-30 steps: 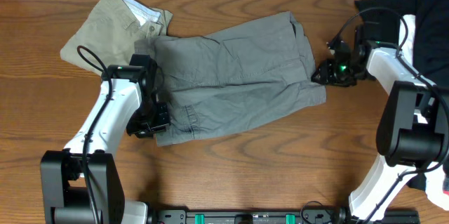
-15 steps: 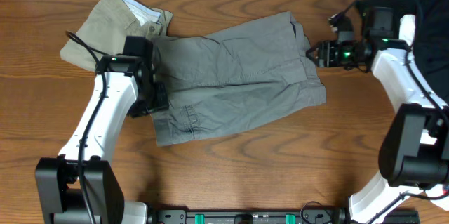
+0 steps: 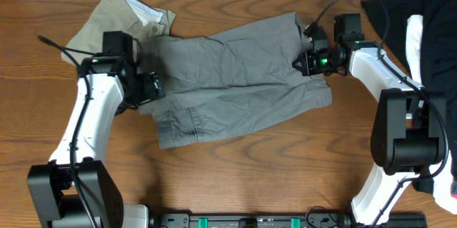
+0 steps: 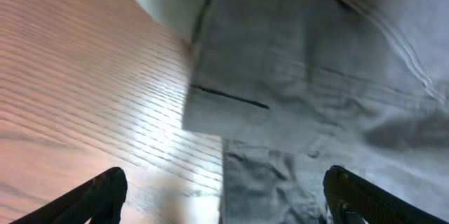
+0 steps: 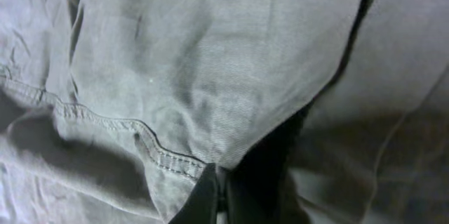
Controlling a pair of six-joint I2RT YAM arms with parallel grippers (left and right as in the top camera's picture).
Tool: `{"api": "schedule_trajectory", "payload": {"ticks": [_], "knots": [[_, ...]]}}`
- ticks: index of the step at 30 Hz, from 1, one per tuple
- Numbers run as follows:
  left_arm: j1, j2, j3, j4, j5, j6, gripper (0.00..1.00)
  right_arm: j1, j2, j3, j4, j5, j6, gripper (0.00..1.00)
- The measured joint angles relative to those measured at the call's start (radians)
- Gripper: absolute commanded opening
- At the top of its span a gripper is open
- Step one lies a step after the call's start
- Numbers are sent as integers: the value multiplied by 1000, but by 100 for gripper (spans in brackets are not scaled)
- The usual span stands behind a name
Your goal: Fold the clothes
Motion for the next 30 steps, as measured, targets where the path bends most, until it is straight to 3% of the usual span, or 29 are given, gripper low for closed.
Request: {"api": "schedule_trajectory", "payload": {"ticks": [15, 22, 28, 30], "knots": [[12, 20, 0, 123, 56, 1, 84, -82, -366, -1, -8, 19, 1, 1], [12, 132, 0, 173, 243, 58, 79, -82, -369, -1, -21, 35, 1, 1], [12, 229, 0, 182, 377, 106, 63, -82, -369, -1, -22, 42, 1, 1], [12, 250, 0, 181, 410, 115, 49, -82, -369, -1, -22, 43, 1, 1]]}}
